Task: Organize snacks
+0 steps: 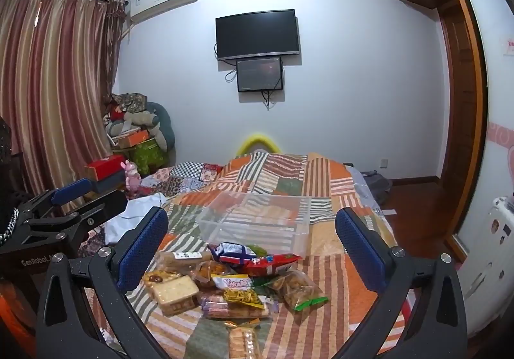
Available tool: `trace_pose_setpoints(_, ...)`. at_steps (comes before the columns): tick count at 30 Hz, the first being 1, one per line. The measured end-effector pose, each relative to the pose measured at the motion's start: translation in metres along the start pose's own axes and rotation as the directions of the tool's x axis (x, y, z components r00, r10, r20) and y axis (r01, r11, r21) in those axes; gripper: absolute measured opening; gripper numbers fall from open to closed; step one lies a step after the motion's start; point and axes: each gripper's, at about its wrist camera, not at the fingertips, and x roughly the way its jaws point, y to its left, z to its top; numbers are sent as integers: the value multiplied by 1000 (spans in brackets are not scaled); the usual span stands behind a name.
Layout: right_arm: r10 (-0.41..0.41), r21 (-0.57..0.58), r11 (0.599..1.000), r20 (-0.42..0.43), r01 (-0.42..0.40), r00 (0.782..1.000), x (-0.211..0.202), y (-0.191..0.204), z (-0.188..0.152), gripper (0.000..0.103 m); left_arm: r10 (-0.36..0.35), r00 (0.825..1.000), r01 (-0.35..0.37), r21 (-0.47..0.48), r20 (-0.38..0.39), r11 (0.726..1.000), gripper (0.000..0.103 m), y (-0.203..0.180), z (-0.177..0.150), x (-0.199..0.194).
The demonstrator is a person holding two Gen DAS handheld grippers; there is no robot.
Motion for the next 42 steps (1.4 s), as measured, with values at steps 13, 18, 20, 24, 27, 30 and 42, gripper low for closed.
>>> trace_pose_setpoints(13,7,2,1000,-1,-7,1000,-4,1,3,103,4,1000,-4,7,9,1000,103,1,-2,-1)
trace_pose_setpoints(18,9,5,1000,1,-9,1000,-4,1,3,103,1,1000,-1,11,6,1000,103,0,-2,-3)
trace_pose_setpoints(20,9,7,1000,0,-9,1000,-3,1,3,103,1,1000,-1,9,6,1000,103,0,-2,-2)
trace_pose_setpoints(24,9,9,1000,2,-9,1000,-3,0,4,103,1,1000,-1,11,6,1000,103,-1,-2,-4)
trace_pose_setpoints(27,8,13,1000,5,-8,1000,-3,0,3,103,-2,1000,2,8,3,1000,103,-2,-1,-3)
trace_pose_setpoints(30,8,16,1000,6,-8,1000,-3,0,2,103,-2,1000,1,8,2,1000,103,-1,0,-4)
trace_pose_setpoints(42,10,22,1000,7,-10,1000,-2,0,2,103,-3,1000,3,10,-2,1000,103,-1,0,-3)
